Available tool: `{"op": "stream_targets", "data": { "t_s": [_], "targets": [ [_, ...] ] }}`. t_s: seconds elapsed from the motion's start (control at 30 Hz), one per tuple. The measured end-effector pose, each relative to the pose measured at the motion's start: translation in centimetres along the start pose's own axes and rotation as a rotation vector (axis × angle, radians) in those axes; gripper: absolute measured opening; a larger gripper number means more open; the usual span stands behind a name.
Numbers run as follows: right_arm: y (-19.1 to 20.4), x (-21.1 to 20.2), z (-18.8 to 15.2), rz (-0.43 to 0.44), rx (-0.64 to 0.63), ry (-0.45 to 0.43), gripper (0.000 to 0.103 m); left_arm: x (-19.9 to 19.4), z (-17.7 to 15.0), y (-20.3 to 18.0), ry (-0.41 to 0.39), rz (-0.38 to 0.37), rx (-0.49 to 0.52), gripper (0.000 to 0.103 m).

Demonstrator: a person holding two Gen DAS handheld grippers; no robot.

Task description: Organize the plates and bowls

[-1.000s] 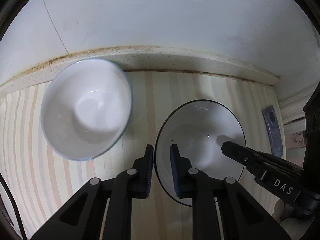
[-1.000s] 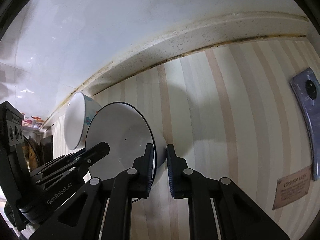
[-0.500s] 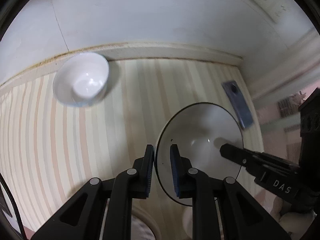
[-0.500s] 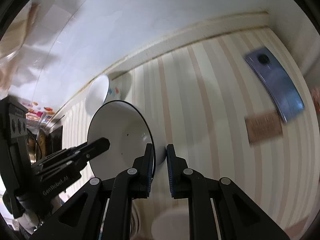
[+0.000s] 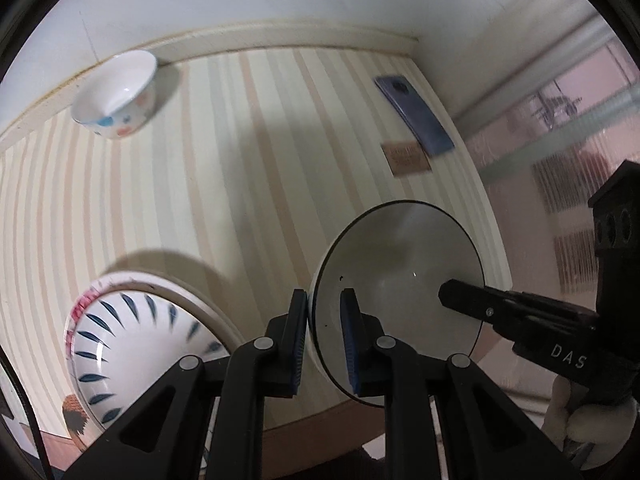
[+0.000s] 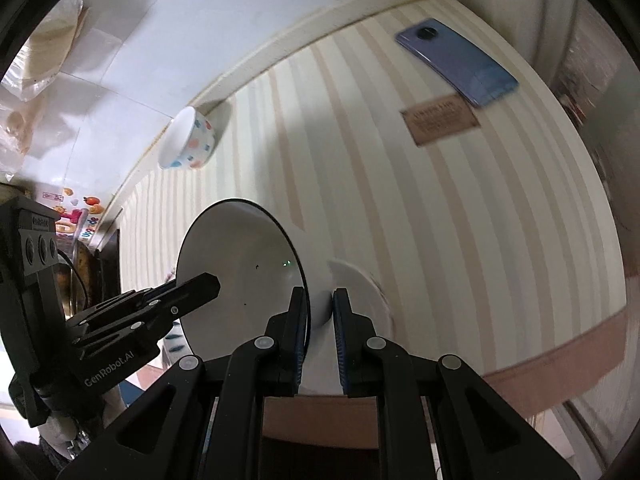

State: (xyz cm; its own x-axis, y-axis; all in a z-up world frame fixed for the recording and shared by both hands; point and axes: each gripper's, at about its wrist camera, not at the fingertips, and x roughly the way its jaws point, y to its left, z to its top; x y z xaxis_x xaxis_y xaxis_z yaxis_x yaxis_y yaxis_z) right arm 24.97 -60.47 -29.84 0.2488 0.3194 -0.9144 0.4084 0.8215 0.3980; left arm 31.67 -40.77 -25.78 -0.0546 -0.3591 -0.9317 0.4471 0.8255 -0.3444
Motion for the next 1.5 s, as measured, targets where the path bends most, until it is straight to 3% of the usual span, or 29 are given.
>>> {"op": "stream_targets", "data": {
  "t_s": [0.33,0.93,1.5],
  "targets": [
    [-2.7,1.9,-1.3,-0.044,0.031,0.049,0.015,3.2,-1.6,-1.8,0.076,0.034,0.051,0.015],
    [-2.6,3.8,-1.1,-0.073,0.009,0.098,0.015,4.9,-1.9,-2.3,0.090,0.115,0.073,0.015],
    [-2.3,3.3,-0.7,-0.078,0.008,0.150,0.015,4.5,-2.1,-1.7,0.102,0.097,0.048,0.015]
  ]
}}
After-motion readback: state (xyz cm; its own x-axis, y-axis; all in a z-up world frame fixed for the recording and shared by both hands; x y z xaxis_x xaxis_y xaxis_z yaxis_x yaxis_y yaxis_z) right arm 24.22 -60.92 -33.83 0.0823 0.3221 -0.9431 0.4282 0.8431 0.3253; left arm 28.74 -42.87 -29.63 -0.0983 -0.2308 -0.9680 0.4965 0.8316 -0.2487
